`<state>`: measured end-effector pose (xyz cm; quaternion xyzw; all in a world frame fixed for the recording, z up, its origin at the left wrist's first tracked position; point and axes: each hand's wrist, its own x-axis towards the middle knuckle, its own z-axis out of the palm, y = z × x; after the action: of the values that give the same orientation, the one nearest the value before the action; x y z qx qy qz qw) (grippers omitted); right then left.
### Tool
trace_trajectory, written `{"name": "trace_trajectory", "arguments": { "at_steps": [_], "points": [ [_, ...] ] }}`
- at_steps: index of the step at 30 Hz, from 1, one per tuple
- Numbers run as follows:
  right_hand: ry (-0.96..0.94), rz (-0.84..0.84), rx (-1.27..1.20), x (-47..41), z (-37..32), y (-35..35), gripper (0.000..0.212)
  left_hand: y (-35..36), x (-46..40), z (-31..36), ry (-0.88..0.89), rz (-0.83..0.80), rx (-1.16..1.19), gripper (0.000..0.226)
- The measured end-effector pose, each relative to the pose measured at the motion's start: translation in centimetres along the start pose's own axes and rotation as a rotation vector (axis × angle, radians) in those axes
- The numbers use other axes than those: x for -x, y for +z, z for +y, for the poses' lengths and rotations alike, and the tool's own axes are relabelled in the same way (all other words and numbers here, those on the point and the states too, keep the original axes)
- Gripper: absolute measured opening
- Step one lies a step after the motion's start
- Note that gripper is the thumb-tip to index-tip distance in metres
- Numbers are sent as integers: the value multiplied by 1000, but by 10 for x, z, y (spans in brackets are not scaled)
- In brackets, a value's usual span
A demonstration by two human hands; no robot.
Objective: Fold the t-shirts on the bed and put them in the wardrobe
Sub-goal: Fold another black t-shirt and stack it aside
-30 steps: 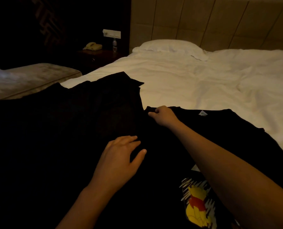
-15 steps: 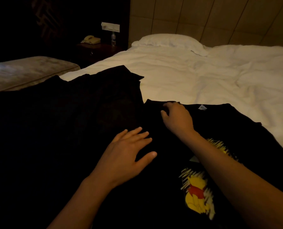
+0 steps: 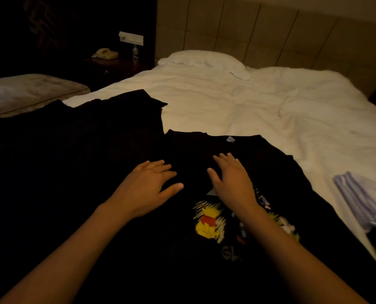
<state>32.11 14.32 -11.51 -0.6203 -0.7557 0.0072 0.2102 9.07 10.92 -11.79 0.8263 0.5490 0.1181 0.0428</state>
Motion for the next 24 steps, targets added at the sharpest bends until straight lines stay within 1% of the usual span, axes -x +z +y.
{"name": "trace_trajectory", "arguments": {
  "at_steps": [4, 7, 9, 12, 17, 20, 24],
  "points": [
    [112, 61, 20, 23, 39, -27, 54, -5, -6, 33, -13, -61, 108, 81],
    [215, 58, 84, 36, 69, -40, 56, 0, -18, 49, -3, -149, 122, 73],
    [253, -7, 153, 44, 84, -43, 56, 9, -29, 56, -25, -186, 119, 68],
    [238, -100, 205, 50, 98, -37, 50, 26, -41, 69, -62, -213, 78, 63],
    [157, -120, 108, 50, 112, -36, 28, 48, -49, 81, -165, -182, 50, 61],
    [123, -97, 67, 53, 119, -37, 26, 52, -51, 88, -193, -164, 40, 62],
    [95, -87, 0, 52, 120, -44, 32, 46, -70, 93, -131, -71, 85, 63]
  ]
}}
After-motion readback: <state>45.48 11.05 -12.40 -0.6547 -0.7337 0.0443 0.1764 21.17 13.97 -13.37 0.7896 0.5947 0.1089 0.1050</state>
